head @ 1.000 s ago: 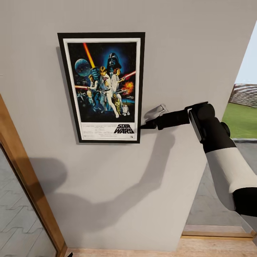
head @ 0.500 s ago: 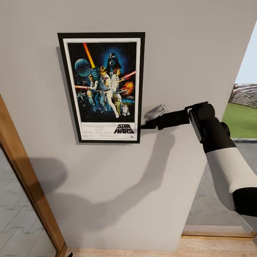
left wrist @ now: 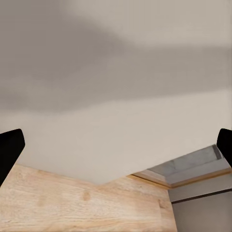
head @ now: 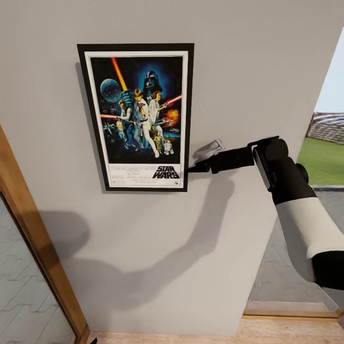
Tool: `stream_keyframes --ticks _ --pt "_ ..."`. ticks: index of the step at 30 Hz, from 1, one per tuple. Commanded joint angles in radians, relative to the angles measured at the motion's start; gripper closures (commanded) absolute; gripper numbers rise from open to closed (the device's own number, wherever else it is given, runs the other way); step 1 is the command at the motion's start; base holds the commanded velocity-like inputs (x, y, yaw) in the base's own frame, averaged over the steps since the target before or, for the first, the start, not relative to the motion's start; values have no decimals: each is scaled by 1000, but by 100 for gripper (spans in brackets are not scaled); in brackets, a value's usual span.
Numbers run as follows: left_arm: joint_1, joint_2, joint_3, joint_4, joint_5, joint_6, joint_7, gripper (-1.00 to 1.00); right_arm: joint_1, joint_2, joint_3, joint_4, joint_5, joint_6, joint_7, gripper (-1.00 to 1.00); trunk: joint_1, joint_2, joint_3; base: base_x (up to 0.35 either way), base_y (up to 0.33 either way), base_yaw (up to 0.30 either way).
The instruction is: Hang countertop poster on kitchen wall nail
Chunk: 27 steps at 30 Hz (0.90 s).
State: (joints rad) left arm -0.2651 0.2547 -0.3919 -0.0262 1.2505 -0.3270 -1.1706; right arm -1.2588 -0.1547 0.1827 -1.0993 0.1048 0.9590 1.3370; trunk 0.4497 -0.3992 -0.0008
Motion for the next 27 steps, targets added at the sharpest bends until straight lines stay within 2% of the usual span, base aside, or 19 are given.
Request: stream_keyframes --ticks 1,15,19,20,21,24,27 --pt "0 0 -8 0 7 -6 -1 -100 0 0 0 -1 10 7 10 -100 0 -1 -1 -54 0 0" --pt "0 1 -8 0 7 -6 -1 -100 7 -1 -1 -1 10 8 9 -100 0 -1 -1 -25 0 0" --pt "0 1 -8 0 7 -6 -1 -100 14 -1 -2 -2 9 7 9 -100 0 -1 -1 -222 0 0" --pt "0 1 -8 0 7 -6 -1 -100 34 -2 -4 -15 8 5 8 -100 0 -1 -1 -326 0 0" --pt "0 1 -8 0 7 -6 -1 -100 70 -2 -4 -71 9 5 8 -100 0 -1 -1 -334 0 0" --pt "0 1 -8 0 7 -6 -2 -100 120 -2 -5 -146 10 4 8 -100 0 -1 -1 -336 0 0" --pt "0 1 -8 0 7 -6 -1 -100 159 -3 -6 -166 10 2 8 -100 0 -1 -1 -338 0 0"
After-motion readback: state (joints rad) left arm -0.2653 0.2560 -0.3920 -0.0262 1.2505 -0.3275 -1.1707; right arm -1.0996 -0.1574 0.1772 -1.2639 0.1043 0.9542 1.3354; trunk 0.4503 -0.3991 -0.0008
